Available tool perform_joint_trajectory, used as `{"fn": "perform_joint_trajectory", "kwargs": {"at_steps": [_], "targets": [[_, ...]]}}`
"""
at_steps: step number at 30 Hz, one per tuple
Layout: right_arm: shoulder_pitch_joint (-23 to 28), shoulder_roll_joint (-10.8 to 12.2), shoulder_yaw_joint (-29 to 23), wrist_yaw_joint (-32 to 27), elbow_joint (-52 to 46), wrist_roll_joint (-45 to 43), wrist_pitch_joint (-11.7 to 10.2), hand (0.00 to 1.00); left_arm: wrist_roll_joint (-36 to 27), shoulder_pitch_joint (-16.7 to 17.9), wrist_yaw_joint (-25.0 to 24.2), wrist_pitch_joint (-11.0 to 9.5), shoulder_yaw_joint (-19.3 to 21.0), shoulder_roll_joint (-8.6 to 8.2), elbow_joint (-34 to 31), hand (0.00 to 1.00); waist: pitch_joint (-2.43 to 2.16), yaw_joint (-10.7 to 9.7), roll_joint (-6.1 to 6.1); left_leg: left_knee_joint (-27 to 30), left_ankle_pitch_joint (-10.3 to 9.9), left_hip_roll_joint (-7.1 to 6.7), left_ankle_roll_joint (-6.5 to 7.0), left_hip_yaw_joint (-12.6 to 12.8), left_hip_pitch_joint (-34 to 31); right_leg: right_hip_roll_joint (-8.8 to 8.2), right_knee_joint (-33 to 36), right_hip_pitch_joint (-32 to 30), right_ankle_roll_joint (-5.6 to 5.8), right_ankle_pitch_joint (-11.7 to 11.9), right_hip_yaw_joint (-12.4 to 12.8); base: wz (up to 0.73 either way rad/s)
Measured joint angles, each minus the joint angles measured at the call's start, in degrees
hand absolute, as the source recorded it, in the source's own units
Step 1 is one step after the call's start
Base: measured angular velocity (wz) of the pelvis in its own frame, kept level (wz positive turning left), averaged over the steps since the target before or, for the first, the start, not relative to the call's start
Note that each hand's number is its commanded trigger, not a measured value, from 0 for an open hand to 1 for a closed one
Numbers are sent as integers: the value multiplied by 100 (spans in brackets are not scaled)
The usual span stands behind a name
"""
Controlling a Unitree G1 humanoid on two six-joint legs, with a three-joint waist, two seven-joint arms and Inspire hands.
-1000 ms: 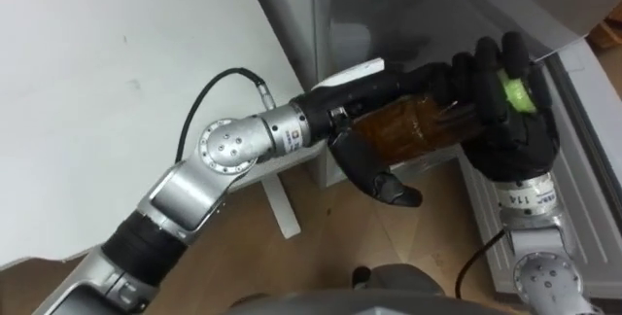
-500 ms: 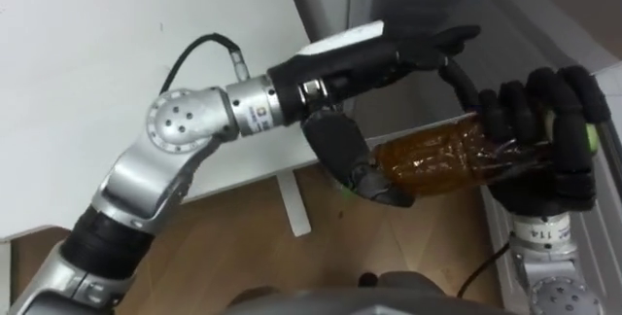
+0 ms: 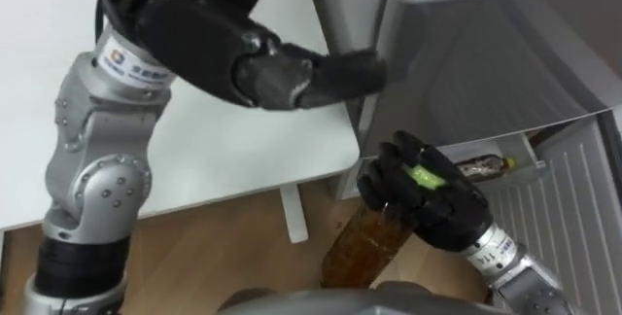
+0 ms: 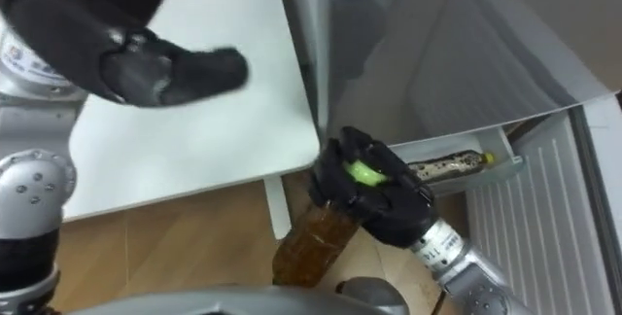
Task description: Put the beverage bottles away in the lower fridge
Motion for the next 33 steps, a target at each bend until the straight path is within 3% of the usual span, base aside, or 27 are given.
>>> {"fn": "perform_joint_trajectory", "kwargs": {"at_steps": [4, 10, 14, 18, 20, 25, 27, 33], "targets": [[198, 13, -368, -116, -2, 6, 30, 100, -461, 8, 378, -8, 741, -15, 5, 0, -1, 214, 10, 1, -1, 2, -1, -54, 18, 0, -18, 49, 0, 0, -44, 5], [320, 92, -790, -251, -9, -53, 29, 100, -499, 152, 766, -15, 1683, -29, 67, 0, -14, 529, 66, -111, -1, 0, -6, -99, 186, -8, -20, 184, 12, -9, -176, 4], [489, 177, -1081, -302, 96, -255, 25, 100, -462, 643, 1237, -18, 2468, -38, 179, 0, -75, 686, 95, -140, -5, -1, -11, -94, 223, -17, -18, 235, 18, -36, -259, 2], [699, 206, -1221, -499, 143, -424, 29, 100, -83, 918, 1892, -45, 2974, -61, 673, 0, -81, 821, 130, -155, -3, -8, -14, -118, 310, -31, -18, 322, 12, -61, -360, 5], [779, 252, -1361, -628, 142, -436, 26, 100, 88, 1216, 2346, -46, 3222, -124, 952, 0, -81, 821, 132, -138, -3, -23, -14, -150, 320, -51, -9, 318, 6, -75, -406, 4], [676, 251, -1515, -993, 460, -431, 23, 100, 497, 1640, 3263, -128, 3281, -175, 1988, 0, -73, 807, 140, -139, -2, -49, -10, -170, 300, -66, -9, 322, 7, -75, -410, 0], [689, 252, -1578, -1191, 491, -402, 21, 100, 519, 1961, 3687, -129, 3278, -257, 2293, 0, -51, 784, 176, -149, -3, -55, -8, -185, 316, -63, -19, 350, 9, -76, -474, 2], [665, 240, -1800, -1584, 934, -356, 18, 100, 292, 2363, 4151, -140, 3278, -316, 3668, 0, -45, 823, 223, -212, -1, -55, -7, -206, 421, -75, -19, 418, 17, -81, -499, 2]]}}
